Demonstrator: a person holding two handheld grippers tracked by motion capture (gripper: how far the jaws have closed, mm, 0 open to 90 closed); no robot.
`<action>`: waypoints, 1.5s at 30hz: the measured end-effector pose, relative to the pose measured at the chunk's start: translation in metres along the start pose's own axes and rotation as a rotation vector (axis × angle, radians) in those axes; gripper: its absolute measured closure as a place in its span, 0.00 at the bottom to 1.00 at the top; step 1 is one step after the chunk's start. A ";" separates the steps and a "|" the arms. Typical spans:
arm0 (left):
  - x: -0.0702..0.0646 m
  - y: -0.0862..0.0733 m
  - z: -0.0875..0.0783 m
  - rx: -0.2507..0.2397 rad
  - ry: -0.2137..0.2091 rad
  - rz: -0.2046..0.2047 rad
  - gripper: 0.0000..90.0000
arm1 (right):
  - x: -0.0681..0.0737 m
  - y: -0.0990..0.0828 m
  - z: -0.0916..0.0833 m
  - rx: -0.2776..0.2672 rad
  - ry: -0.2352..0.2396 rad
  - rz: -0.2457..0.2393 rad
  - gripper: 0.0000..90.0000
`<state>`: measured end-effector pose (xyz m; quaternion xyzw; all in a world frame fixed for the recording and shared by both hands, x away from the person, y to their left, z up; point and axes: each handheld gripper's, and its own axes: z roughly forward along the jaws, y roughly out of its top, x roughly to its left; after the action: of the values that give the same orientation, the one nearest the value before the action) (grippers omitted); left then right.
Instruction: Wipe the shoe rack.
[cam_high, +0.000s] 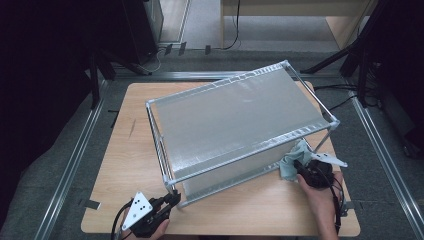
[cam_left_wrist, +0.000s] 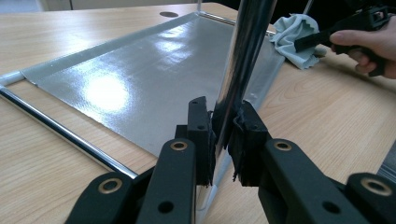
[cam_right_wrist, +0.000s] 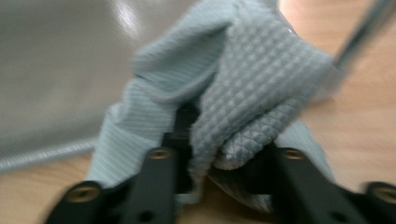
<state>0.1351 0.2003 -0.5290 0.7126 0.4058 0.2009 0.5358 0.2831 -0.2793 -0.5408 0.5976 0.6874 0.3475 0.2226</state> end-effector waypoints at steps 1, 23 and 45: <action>0.000 0.000 0.000 0.000 0.000 0.000 0.88 | -0.003 0.000 -0.004 -0.010 -0.002 0.012 0.57; 0.001 0.000 -0.001 0.002 -0.003 0.002 0.88 | 0.015 0.005 0.010 -0.055 -0.057 -0.123 0.39; 0.013 -0.002 -0.011 0.004 0.018 -0.017 0.88 | 0.025 0.020 -0.002 -0.164 -0.021 -0.036 0.88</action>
<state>0.1340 0.2177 -0.5287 0.7084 0.4173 0.2020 0.5322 0.2907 -0.2546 -0.5218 0.5684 0.6649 0.3924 0.2843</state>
